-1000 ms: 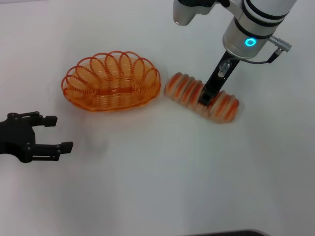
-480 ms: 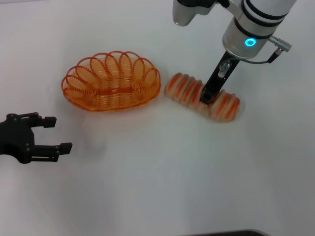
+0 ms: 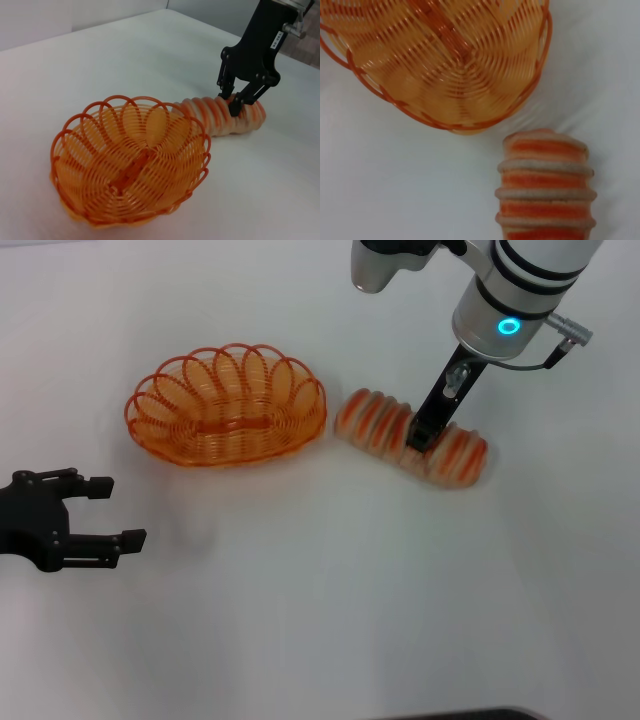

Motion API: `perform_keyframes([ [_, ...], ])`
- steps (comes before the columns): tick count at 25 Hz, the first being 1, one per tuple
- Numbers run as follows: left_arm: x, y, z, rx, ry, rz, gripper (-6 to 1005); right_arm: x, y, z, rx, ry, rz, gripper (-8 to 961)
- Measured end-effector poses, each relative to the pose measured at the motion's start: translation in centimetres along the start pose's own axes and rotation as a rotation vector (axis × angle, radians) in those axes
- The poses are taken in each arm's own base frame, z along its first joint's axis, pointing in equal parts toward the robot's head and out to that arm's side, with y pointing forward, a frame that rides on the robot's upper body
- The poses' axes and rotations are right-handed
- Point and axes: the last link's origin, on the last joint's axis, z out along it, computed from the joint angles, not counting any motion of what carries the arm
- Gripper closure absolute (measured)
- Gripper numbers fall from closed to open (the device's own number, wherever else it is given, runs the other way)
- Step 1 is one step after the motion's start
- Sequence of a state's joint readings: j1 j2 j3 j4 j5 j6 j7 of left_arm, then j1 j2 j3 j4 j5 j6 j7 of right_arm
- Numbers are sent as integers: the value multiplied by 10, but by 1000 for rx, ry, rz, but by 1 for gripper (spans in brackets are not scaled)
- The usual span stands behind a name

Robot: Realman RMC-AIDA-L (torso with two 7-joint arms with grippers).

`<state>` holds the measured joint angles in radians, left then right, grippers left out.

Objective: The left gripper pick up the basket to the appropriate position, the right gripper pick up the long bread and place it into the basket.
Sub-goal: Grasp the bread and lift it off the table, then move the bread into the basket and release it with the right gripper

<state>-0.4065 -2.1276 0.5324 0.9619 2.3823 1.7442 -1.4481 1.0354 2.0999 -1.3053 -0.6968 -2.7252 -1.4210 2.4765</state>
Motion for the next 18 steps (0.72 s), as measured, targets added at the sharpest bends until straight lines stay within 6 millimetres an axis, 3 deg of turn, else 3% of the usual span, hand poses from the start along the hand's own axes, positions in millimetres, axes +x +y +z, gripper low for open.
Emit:
perform_keyframes([
  [7, 0, 0, 0, 2, 1, 0, 124, 3, -3, -3, 0, -6, -4, 707],
  [18, 4, -3, -2, 8, -1, 14, 124, 4, -20, -39, 51, -78, -8, 707],
])
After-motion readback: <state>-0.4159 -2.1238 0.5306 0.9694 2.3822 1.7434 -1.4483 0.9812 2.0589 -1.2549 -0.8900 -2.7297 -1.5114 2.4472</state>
